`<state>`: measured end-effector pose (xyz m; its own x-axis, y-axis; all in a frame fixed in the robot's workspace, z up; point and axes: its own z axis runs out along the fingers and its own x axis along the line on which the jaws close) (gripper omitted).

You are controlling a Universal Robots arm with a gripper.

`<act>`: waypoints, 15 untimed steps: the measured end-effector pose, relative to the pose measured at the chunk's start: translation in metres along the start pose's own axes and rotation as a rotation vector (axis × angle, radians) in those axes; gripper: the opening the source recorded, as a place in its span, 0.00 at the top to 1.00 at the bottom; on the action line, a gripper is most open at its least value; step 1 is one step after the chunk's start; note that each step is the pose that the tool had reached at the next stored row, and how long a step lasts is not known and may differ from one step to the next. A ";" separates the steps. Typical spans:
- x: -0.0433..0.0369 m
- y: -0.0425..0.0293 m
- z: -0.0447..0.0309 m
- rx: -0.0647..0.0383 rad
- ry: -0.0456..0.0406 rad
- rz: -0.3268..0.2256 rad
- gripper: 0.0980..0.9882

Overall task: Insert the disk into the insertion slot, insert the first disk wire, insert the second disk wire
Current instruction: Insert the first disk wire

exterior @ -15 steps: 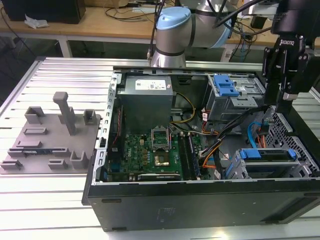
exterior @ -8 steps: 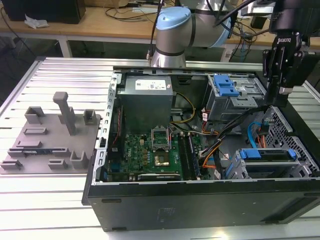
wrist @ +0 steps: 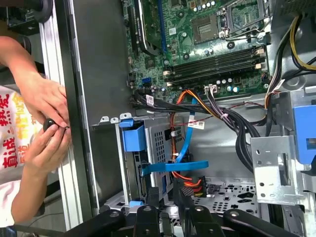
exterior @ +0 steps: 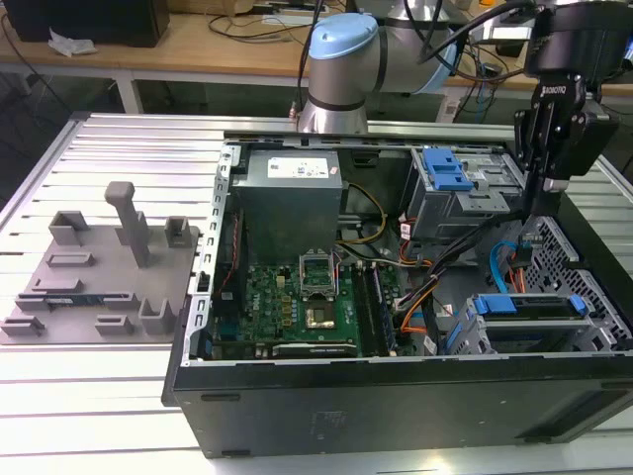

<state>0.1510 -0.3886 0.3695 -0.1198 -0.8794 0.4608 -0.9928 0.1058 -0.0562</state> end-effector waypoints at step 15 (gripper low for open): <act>-0.0071 -0.0009 0.0104 -0.002 0.0072 0.043 0.70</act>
<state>0.1528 -0.3872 0.3570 -0.1628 -0.8706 0.4643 -0.9867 0.1447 -0.0746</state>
